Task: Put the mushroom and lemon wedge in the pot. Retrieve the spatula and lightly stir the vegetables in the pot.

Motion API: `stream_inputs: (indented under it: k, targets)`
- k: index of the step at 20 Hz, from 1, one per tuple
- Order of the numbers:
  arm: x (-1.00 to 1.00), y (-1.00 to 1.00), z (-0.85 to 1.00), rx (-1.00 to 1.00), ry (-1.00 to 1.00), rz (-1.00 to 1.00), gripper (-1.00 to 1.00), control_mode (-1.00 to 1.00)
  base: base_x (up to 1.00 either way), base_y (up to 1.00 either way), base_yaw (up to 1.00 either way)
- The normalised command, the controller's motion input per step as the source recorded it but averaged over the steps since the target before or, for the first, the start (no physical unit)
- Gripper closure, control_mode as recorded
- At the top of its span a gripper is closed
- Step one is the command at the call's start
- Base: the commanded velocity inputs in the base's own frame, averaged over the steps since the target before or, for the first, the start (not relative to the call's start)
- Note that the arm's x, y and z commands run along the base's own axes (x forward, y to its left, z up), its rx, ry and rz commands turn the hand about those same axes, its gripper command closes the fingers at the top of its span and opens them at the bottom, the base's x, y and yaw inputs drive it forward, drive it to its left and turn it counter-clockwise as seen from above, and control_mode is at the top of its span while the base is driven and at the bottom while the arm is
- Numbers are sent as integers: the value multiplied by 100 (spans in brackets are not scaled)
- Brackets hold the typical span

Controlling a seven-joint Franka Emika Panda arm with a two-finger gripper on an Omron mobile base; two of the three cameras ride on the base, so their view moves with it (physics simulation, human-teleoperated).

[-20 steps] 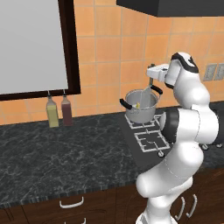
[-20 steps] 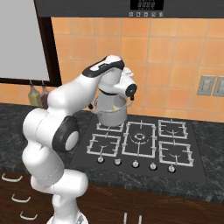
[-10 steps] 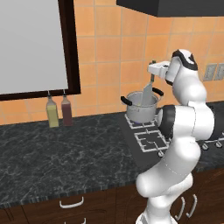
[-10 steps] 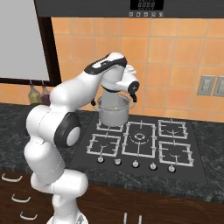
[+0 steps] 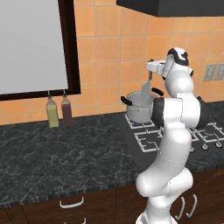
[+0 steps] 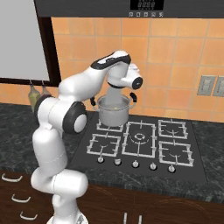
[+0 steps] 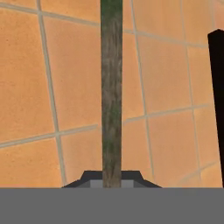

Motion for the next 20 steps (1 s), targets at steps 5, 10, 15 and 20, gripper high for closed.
stream_inputs:
  k: [5,10,15,20]
  targets:
    - [12,-3,-24,0,1,0,100,-100,0,0,0]
    - [13,0,-28,0,0,0,100,-100,0,0,0]
    - [19,0,-33,0,0,0,100,-100,0,0,0]
    - [9,0,-34,0,0,-1,100,-100,0,0,0]
